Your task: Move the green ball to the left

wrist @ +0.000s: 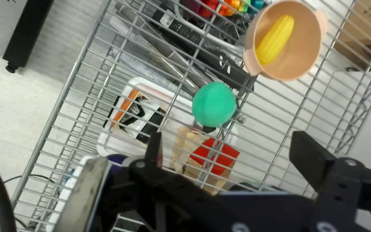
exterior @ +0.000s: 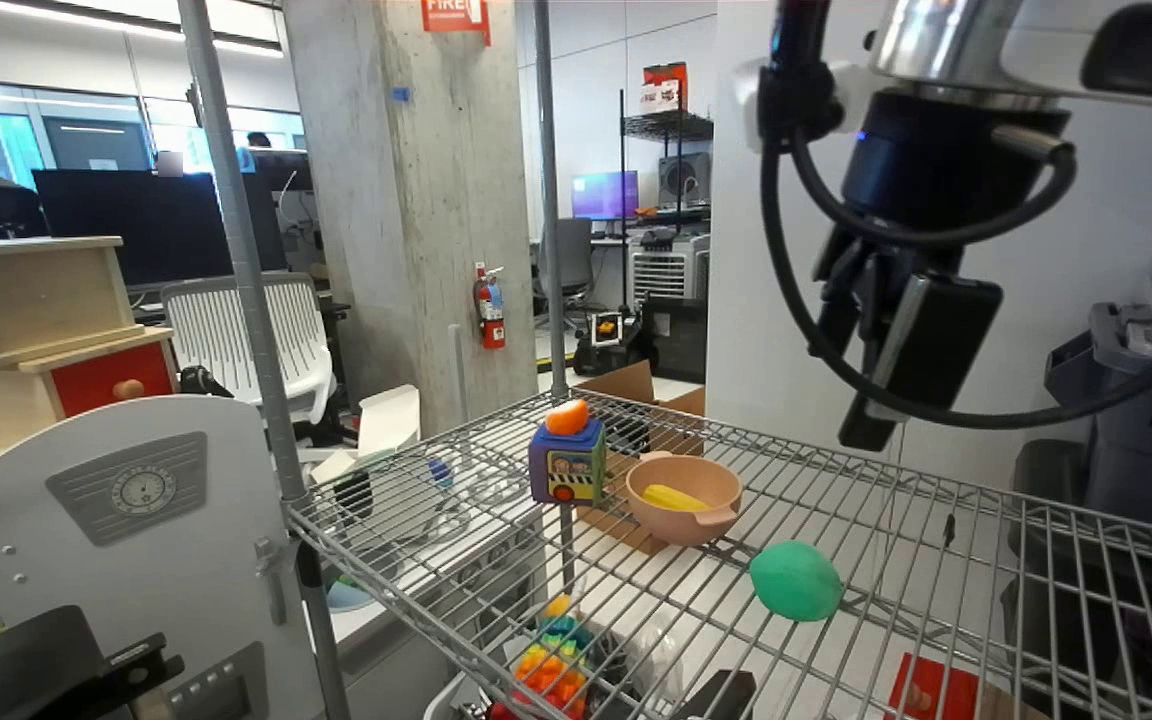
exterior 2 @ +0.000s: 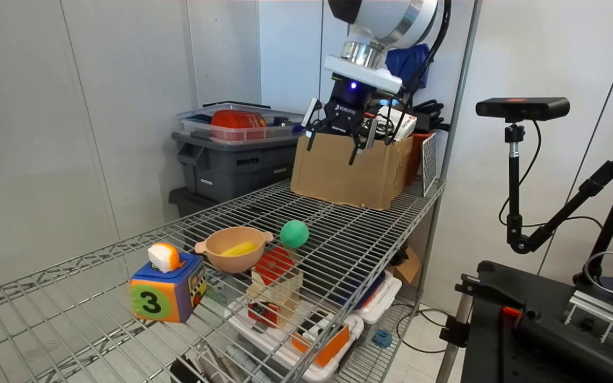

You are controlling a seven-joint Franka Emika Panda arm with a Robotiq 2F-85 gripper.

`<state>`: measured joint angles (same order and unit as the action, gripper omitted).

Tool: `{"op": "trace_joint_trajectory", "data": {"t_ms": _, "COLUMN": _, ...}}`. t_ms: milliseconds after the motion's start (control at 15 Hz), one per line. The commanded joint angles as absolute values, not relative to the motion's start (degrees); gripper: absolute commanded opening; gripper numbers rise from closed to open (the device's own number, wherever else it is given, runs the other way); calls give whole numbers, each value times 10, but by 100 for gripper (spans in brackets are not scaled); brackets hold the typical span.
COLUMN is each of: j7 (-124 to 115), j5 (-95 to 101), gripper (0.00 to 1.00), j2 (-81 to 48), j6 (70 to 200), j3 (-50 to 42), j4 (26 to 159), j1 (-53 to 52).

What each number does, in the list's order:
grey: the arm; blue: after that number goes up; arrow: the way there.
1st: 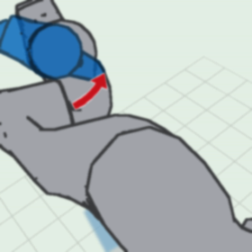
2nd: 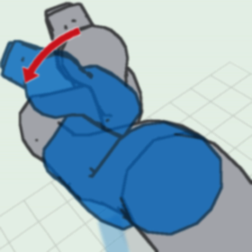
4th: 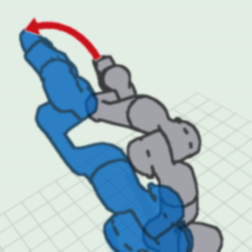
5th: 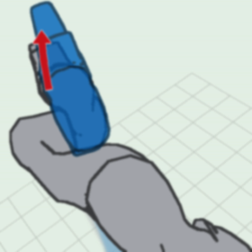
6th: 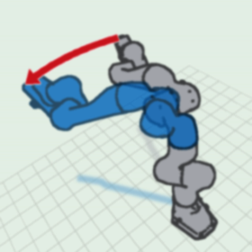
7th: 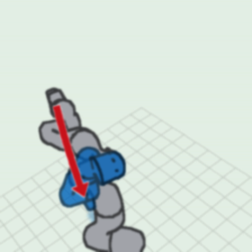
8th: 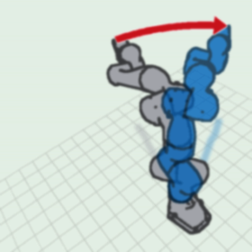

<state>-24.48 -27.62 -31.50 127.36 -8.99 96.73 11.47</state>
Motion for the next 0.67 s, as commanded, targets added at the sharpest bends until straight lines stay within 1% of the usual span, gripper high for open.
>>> {"op": "trace_joint_trajectory", "data": {"t_ms": 0, "j7": -360, "j5": -257, "gripper": 100, "j2": -415, "j6": 1195, "j3": -110, "j4": 826, "j1": 130}}
{"op": "trace_joint_trajectory", "data": {"t_ms": 333, "j7": -535, "j5": -247, "gripper": 100, "j2": -514, "j6": 1068, "j3": -107, "j4": 679, "j1": 133}}
{"op": "trace_joint_trajectory", "data": {"t_ms": 600, "j7": -647, "j5": -245, "gripper": 100, "j2": -591, "j6": 1032, "j3": -90, "j4": 570, "j1": 128}}
